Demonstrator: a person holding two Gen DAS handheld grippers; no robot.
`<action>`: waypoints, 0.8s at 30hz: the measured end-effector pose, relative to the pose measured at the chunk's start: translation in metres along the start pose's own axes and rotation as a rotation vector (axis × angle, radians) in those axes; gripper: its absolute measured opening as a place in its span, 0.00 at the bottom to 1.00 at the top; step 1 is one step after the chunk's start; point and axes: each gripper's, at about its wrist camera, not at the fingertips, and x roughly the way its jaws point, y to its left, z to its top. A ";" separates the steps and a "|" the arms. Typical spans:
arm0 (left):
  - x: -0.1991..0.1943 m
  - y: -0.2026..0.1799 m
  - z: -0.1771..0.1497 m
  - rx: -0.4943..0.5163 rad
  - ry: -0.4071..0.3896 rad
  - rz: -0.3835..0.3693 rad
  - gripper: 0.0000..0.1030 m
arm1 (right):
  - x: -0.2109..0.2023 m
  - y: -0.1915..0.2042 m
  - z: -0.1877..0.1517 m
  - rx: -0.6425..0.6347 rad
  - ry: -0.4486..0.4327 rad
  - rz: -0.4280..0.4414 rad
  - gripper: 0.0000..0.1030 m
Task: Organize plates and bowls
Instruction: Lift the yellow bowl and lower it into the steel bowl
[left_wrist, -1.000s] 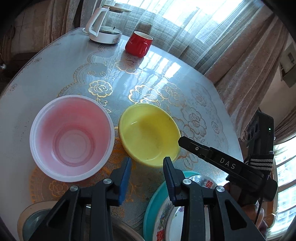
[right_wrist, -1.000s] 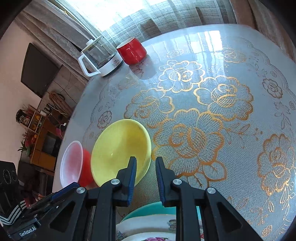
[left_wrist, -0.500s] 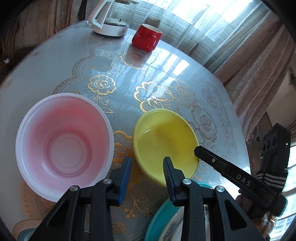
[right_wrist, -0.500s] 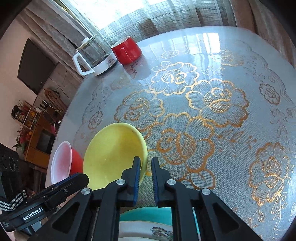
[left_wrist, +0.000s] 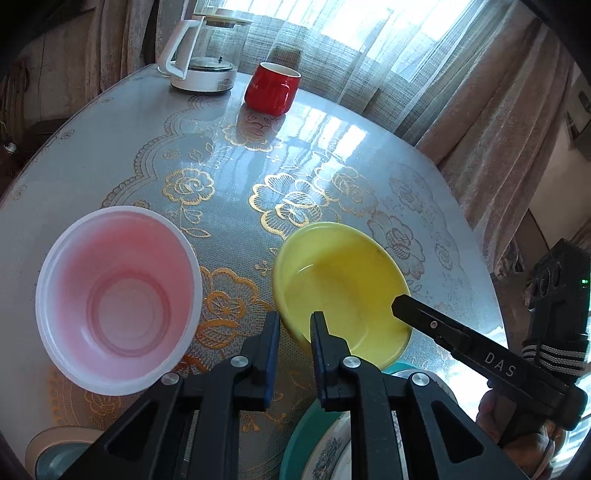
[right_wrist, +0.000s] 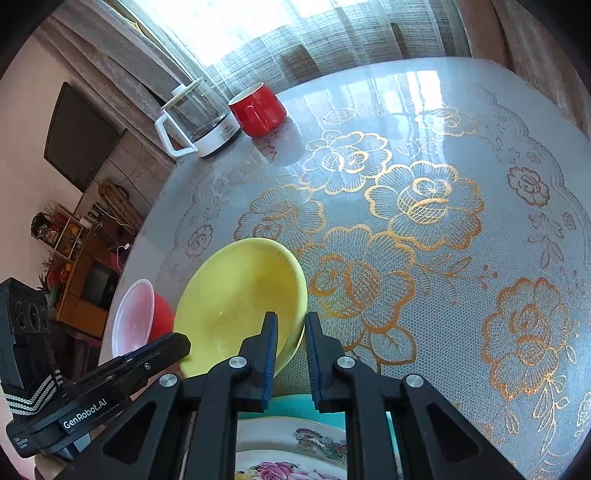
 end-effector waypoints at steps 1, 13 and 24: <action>-0.004 -0.001 -0.001 0.003 -0.009 -0.002 0.16 | -0.003 0.002 -0.001 -0.005 -0.006 0.001 0.15; -0.074 0.012 -0.035 0.027 -0.120 -0.024 0.17 | -0.041 0.037 -0.028 -0.054 -0.055 0.085 0.15; -0.139 0.047 -0.084 0.015 -0.224 -0.003 0.17 | -0.049 0.090 -0.071 -0.162 -0.018 0.164 0.15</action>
